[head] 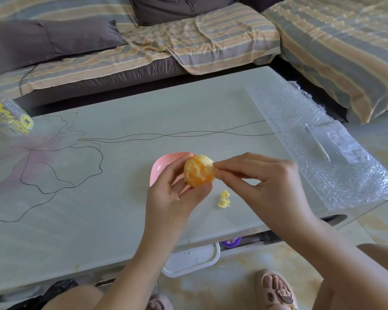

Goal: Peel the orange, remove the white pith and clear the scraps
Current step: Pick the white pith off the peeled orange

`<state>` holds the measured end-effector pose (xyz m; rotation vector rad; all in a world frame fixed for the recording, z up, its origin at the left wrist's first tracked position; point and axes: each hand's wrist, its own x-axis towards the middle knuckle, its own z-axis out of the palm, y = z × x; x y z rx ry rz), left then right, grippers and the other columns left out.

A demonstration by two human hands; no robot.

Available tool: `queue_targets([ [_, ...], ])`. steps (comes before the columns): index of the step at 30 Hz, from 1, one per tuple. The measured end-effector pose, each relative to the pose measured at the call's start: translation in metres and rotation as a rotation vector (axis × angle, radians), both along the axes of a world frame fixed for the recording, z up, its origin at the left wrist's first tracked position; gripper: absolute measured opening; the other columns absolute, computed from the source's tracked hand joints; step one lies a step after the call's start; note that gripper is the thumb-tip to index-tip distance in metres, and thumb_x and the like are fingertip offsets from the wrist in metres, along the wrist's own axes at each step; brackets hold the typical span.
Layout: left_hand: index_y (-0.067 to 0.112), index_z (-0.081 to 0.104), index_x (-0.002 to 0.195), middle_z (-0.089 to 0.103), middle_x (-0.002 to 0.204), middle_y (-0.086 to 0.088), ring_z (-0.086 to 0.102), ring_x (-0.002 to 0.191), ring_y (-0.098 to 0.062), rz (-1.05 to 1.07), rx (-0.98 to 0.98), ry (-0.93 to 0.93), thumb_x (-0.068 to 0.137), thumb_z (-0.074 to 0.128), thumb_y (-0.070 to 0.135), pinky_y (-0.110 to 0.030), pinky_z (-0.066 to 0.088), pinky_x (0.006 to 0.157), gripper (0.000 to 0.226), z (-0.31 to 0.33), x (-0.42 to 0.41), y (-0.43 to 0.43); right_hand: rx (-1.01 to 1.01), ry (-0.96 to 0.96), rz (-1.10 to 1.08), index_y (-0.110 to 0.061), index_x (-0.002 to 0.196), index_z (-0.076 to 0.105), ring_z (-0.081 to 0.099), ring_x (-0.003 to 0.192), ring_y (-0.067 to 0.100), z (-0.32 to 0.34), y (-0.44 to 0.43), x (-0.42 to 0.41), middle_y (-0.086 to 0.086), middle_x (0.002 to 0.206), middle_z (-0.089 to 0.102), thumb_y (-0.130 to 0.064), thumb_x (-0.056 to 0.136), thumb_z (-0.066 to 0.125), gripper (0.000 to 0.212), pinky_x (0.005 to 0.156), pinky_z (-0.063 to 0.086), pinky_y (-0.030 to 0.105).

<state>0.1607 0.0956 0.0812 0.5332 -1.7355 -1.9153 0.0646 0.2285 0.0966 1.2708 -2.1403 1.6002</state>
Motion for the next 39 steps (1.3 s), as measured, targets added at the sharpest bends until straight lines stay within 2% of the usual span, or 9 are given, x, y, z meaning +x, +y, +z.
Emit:
queue_targets([
  [4, 0.014, 0.063, 0.116, 0.070, 0.112, -0.001, 0.067, 0.103, -0.012, 0.059, -0.098, 0.037, 0.070, 0.077, -0.004, -0.018, 0.053, 0.082, 0.052, -0.001, 0.000, 0.006, -0.024, 0.057, -0.044, -0.013, 0.085, 0.077, 0.067, 0.074, 0.002, -0.004, -0.004, 0.005, -0.005, 0.082, 0.073, -0.013, 0.078, 0.075, 0.008, 0.064, 0.053, 0.023],
  [8, 0.019, 0.064, 0.115, 0.069, 0.112, -0.003, 0.067, 0.104, -0.016, 0.130, -0.180, 0.064, 0.067, 0.081, 0.003, -0.027, 0.054, 0.087, 0.054, -0.001, 0.001, 0.011, -0.014, 0.079, -0.101, -0.014, 0.082, 0.077, 0.066, 0.069, 0.003, -0.005, -0.007, 0.009, -0.005, 0.079, 0.073, -0.013, 0.077, 0.073, 0.006, 0.061, 0.052, 0.024],
  [11, 0.021, 0.064, 0.117, 0.068, 0.115, -0.002, 0.066, 0.105, -0.015, 0.164, -0.230, 0.070, 0.065, 0.080, 0.014, -0.027, 0.053, 0.088, 0.055, 0.000, 0.001, 0.013, 0.019, 0.158, -0.172, -0.013, 0.078, 0.076, 0.062, 0.062, 0.007, -0.006, -0.010, 0.012, -0.005, 0.076, 0.072, -0.011, 0.077, 0.070, 0.007, 0.056, 0.050, 0.027],
  [15, 0.022, 0.063, 0.119, 0.068, 0.114, 0.002, 0.065, 0.107, -0.015, 0.184, -0.284, 0.065, 0.066, 0.081, 0.020, -0.031, 0.052, 0.090, 0.056, -0.001, 0.002, 0.014, 0.060, 0.246, -0.211, -0.012, 0.075, 0.074, 0.061, 0.056, 0.015, -0.007, -0.013, 0.012, -0.003, 0.071, 0.069, -0.009, 0.077, 0.068, 0.008, 0.048, 0.048, 0.030],
  [22, 0.027, 0.064, 0.115, 0.069, 0.109, 0.009, 0.066, 0.104, -0.014, 0.206, -0.307, 0.060, 0.064, 0.082, 0.012, -0.025, 0.053, 0.088, 0.056, -0.001, 0.002, 0.012, 0.019, 0.144, -0.127, -0.012, 0.080, 0.076, 0.066, 0.066, 0.008, -0.005, -0.012, 0.011, -0.003, 0.078, 0.073, -0.009, 0.077, 0.070, 0.008, 0.059, 0.051, 0.026],
  [27, 0.018, 0.064, 0.120, 0.068, 0.113, 0.003, 0.066, 0.105, -0.018, 0.195, -0.307, 0.054, 0.064, 0.082, 0.024, -0.030, 0.053, 0.089, 0.059, -0.002, 0.001, 0.013, 0.058, 0.222, -0.180, -0.012, 0.076, 0.075, 0.063, 0.058, 0.014, -0.005, -0.013, 0.011, -0.003, 0.072, 0.071, -0.010, 0.077, 0.068, 0.007, 0.051, 0.049, 0.030],
  [31, 0.018, 0.064, 0.120, 0.068, 0.114, 0.002, 0.066, 0.106, -0.021, 0.185, -0.322, 0.052, 0.067, 0.079, 0.021, -0.035, 0.053, 0.091, 0.055, -0.004, 0.001, 0.013, 0.074, 0.287, -0.220, -0.011, 0.072, 0.073, 0.060, 0.051, 0.019, -0.004, -0.014, 0.012, -0.002, 0.067, 0.068, -0.010, 0.077, 0.067, 0.008, 0.044, 0.046, 0.029],
  [39, 0.015, 0.064, 0.121, 0.067, 0.116, 0.005, 0.065, 0.105, -0.024, 0.162, -0.330, 0.059, 0.067, 0.080, 0.023, -0.039, 0.054, 0.090, 0.057, -0.007, 0.000, 0.014, 0.096, 0.248, -0.252, -0.012, 0.069, 0.069, 0.059, 0.051, 0.021, -0.004, -0.015, 0.011, -0.001, 0.061, 0.063, -0.008, 0.073, 0.067, 0.006, 0.045, 0.047, 0.030],
])
